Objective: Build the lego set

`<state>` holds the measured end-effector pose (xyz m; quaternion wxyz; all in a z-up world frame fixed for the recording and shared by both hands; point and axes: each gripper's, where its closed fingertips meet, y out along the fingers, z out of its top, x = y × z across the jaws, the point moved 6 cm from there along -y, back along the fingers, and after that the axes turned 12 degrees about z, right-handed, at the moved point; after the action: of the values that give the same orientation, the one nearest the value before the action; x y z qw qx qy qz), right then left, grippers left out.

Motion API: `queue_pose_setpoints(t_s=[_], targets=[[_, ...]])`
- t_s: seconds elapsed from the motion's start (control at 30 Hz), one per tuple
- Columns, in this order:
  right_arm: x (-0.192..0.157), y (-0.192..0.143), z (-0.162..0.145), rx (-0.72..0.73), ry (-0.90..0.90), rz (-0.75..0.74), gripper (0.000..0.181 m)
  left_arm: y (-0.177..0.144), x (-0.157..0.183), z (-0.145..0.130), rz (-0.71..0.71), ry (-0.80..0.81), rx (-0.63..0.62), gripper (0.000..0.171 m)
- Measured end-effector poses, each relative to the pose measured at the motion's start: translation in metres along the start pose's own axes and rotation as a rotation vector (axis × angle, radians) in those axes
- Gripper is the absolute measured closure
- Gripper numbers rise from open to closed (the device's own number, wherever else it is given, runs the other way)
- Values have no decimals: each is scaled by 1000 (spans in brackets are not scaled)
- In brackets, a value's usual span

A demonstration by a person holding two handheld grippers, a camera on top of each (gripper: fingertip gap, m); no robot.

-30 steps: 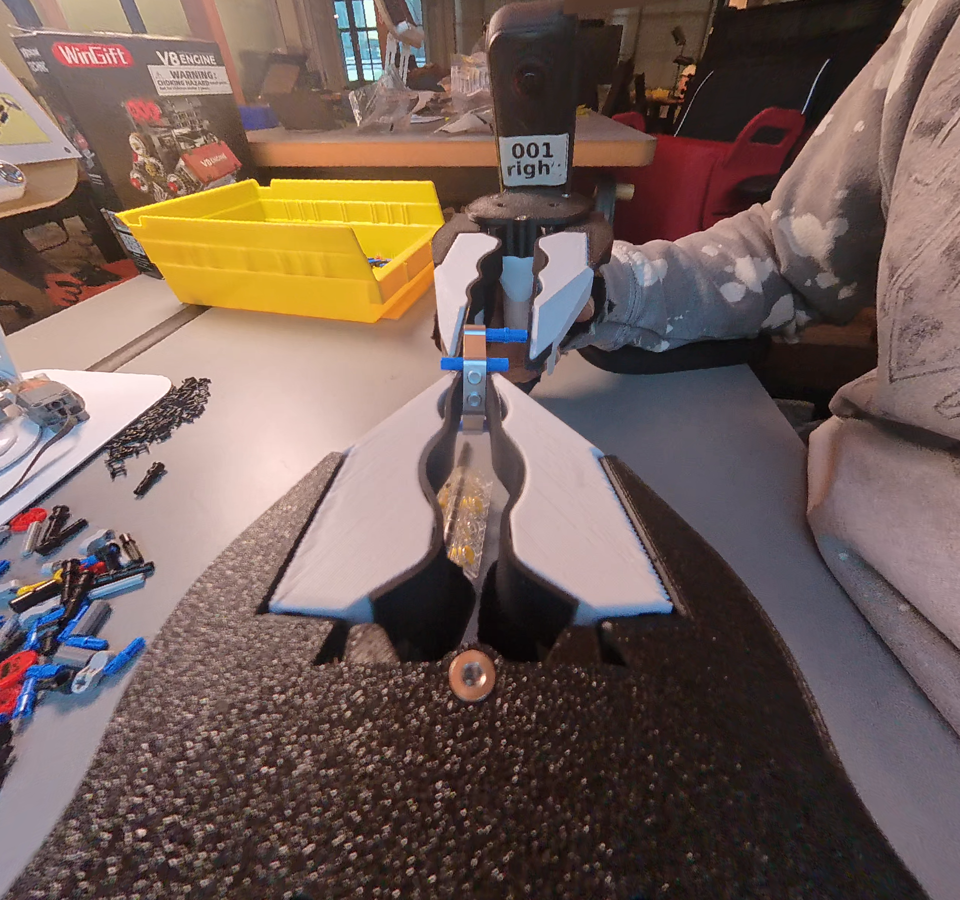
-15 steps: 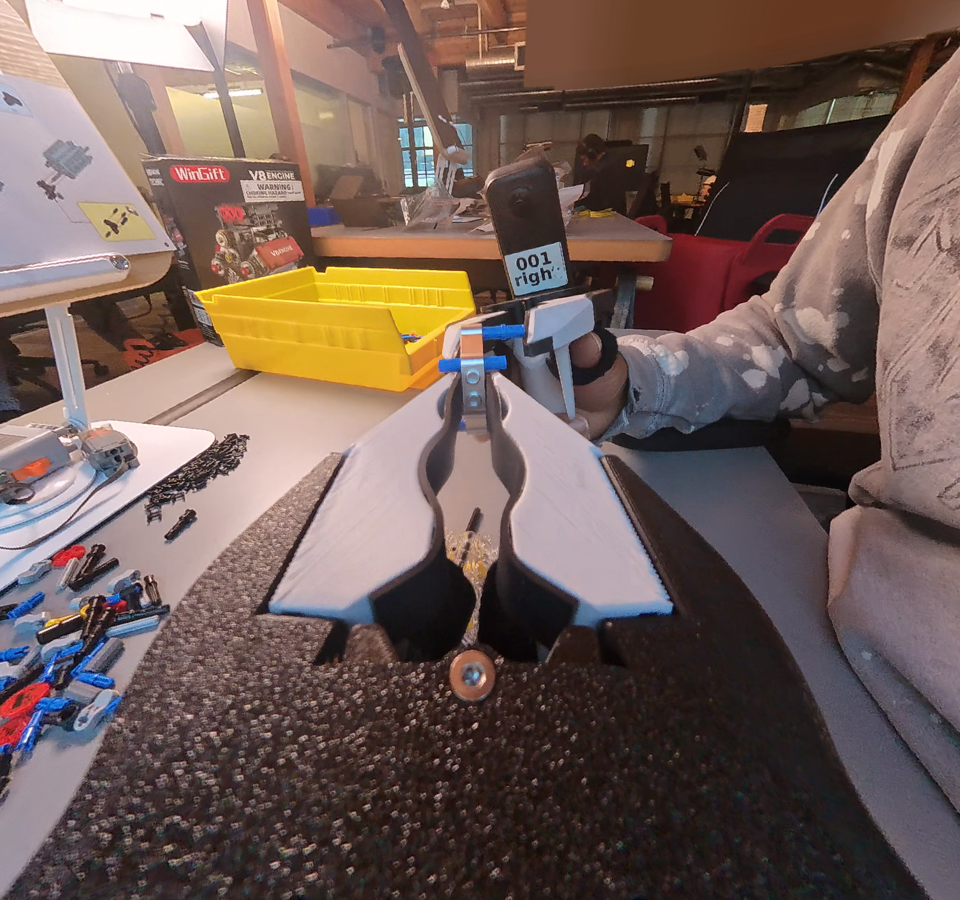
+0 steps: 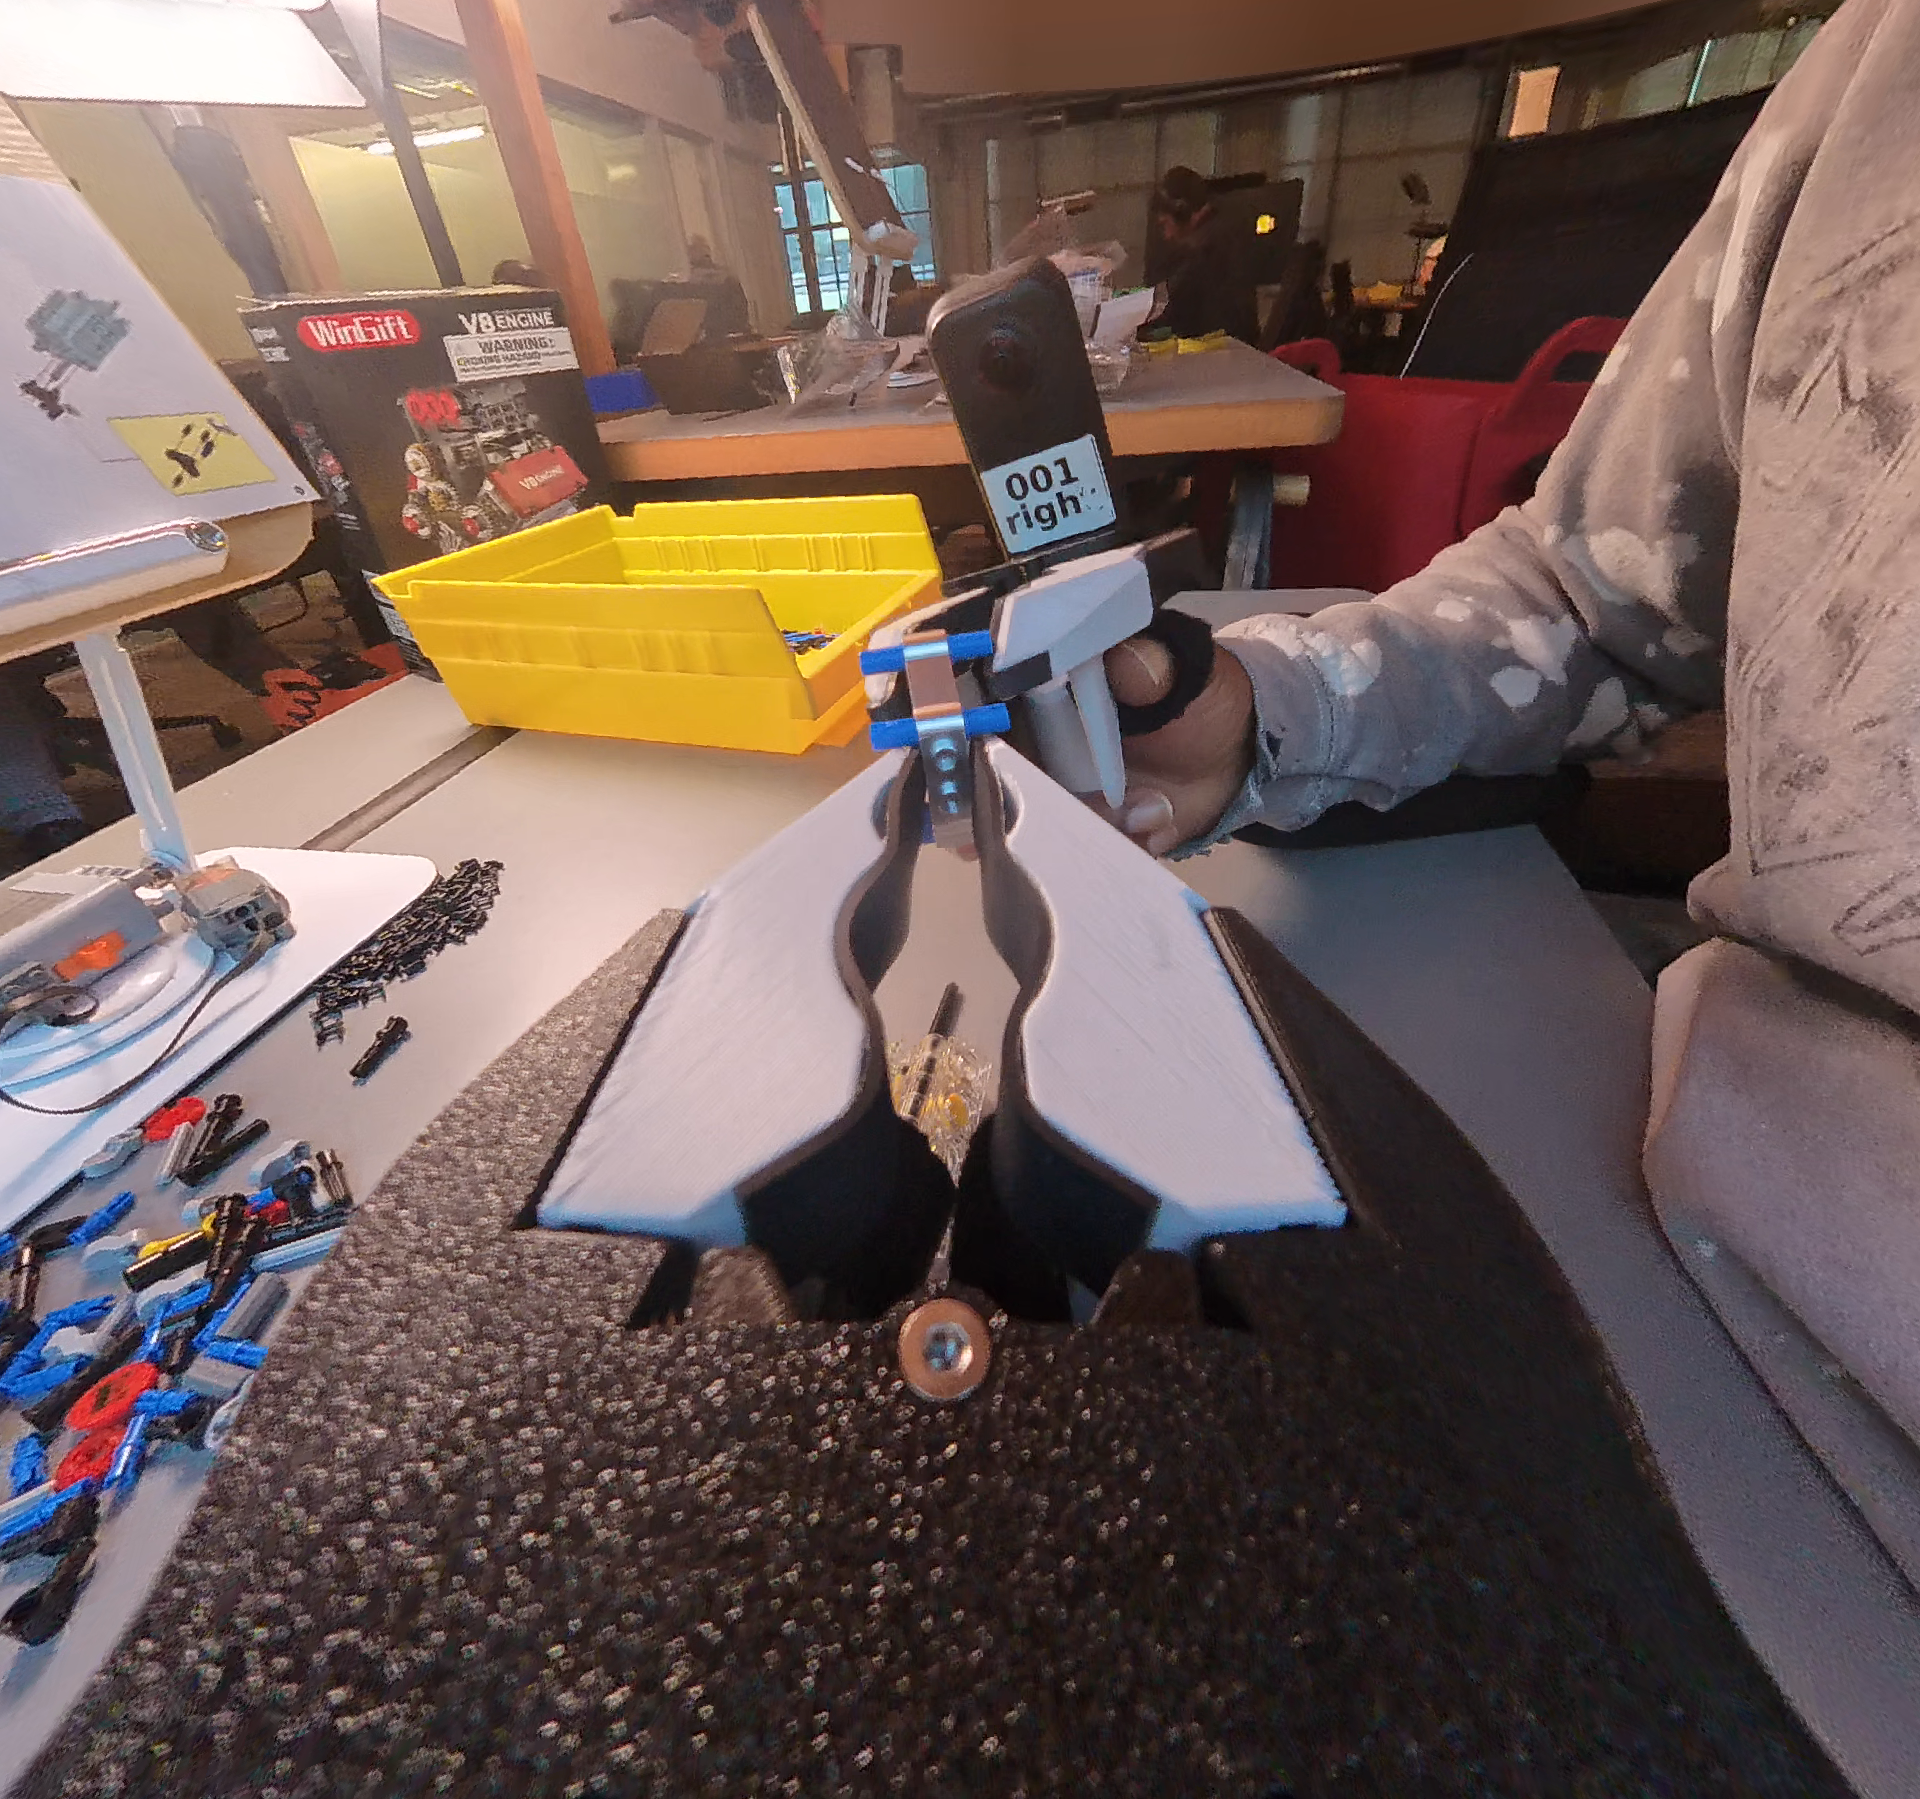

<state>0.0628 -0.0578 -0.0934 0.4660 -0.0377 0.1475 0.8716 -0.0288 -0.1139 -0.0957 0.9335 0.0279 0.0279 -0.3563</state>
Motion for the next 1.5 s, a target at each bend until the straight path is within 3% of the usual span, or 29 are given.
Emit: queue_pose_setpoints(t_s=[0.3, 0.53, 0.63, 0.77, 0.9, 1.07, 1.23, 1.33, 1.37, 1.43, 1.5], targets=[[14, -1, -11, -45, 40, -15, 166, 1, -13, -14, -12, -72, -87, 166], [23, -23, -8, -258, -209, -149, 156, -2, -35, -32, 118, 102, -235, 166], [24, -22, -14, -396, -361, -239, 150, 1, -38, -40, 104, -34, -287, 166], [24, -8, -24, -591, -602, -372, 122, 7, -38, -47, 44, -288, -326, 166], [22, 5, -36, -763, -776, -434, 120, 11, -41, -55, 45, -459, -363, 165], [30, 8, -49, -893, -809, -491, 127, 12, -39, -56, 65, -522, -398, 165], [30, 11, -54, -936, -857, -467, 138, 12, -35, -56, 74, -485, -419, 164], [28, 8, -45, -845, -783, -470, 139, 10, -33, -42, 11, -474, -333, 157], [27, 5, -40, -789, -735, -457, 139, 8, -33, -37, -2, -448, -308, 147], [30, -10, -27, -703, -638, -442, 139, 5, -35, -33, 17, -336, -301, 134], [32, -31, -21, -684, -510, -377, 138, 3, -35, -41, 42, -182, -372, 124]])
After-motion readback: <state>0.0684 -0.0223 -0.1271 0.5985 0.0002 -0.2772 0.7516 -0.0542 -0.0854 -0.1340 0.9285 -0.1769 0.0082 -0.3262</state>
